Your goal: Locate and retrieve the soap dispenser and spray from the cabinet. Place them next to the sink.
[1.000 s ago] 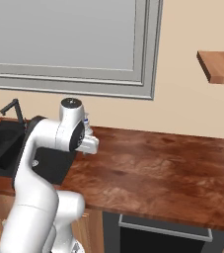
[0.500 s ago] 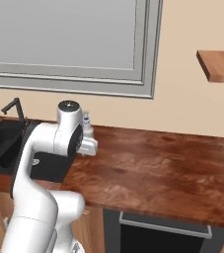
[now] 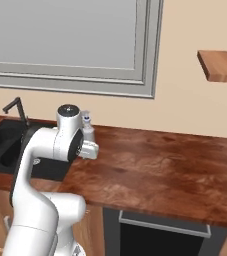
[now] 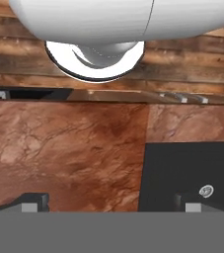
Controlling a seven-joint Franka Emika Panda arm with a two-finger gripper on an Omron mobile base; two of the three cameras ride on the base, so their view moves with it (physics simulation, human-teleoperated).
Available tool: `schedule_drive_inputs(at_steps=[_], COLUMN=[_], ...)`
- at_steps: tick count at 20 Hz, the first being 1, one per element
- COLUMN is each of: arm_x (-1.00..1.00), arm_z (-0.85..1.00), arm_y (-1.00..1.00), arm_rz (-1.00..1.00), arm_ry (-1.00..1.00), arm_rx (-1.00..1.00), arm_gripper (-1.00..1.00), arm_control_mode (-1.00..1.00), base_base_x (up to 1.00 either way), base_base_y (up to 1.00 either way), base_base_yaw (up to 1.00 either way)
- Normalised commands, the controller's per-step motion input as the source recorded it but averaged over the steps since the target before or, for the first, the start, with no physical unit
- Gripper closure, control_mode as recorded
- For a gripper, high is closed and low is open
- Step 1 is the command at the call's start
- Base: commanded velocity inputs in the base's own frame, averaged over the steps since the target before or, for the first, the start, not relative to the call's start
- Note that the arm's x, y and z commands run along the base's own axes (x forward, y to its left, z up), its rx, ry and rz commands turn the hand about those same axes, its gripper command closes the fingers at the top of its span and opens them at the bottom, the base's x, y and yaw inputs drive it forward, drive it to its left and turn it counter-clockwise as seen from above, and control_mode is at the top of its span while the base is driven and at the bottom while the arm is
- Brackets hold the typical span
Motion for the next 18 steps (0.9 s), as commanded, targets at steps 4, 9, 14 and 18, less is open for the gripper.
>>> schedule_drive_inputs(at_steps=[4, 9, 14, 18], arm_x=[0.0, 0.0, 0.0, 0.0], arm_z=[0.0, 0.0, 0.0, 0.0], arm_y=[0.0, 0.0, 0.0, 0.0], arm_rz=[0.0, 0.0, 0.0, 0.0], arm_ry=[0.0, 0.0, 0.0, 0.0], arm_rx=[0.0, 0.0, 0.0, 0.0], arm_gripper=[-1.0, -1.0, -1.0, -1.0], arm_control_mode=[1.0, 1.0, 1.0, 1.0], base_base_x=[0.07, 0.04, 0.01, 0.02], base_base_y=[-0.39, -0.42, -0.47, -0.5], base_base_yaw=[0.1, 0.1, 0.05, 0.01])
